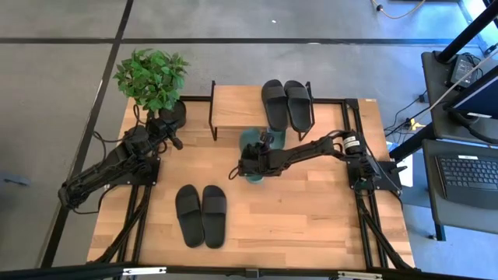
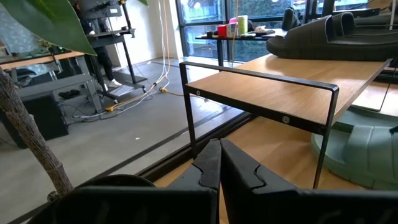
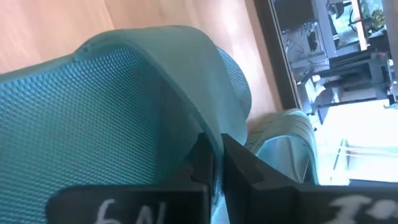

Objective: Pick and place slides into the shelf
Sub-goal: Put the green slide under the shelf

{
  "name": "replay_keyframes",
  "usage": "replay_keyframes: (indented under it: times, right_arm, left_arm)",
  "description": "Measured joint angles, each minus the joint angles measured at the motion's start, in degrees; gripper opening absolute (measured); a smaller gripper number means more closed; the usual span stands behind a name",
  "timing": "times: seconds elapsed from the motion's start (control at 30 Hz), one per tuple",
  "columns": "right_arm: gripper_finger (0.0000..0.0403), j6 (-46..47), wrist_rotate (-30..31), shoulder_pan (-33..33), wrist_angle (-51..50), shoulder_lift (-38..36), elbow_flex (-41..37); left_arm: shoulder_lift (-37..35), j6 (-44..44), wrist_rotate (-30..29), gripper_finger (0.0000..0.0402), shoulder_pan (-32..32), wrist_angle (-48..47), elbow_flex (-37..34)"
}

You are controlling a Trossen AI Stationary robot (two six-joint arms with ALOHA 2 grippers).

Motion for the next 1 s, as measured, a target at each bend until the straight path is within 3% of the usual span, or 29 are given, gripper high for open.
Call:
replay_keyframes:
  times: [0.23, 1.0]
  right_arm:
    - [0.0019, 0.9, -0.5, -0.6, -0.5, 0.0, 0.0]
    - [0.0244, 3.2, -3.9, -0.4, -1.6, -1.4, -0.1]
  left_arm:
    - [0.0, 0.0, 0.0, 0.0000, 0.0, 0.0, 0.0]
    - [0.0, 0.0, 0.0, 0.0000, 0.0, 0.0, 0.0]
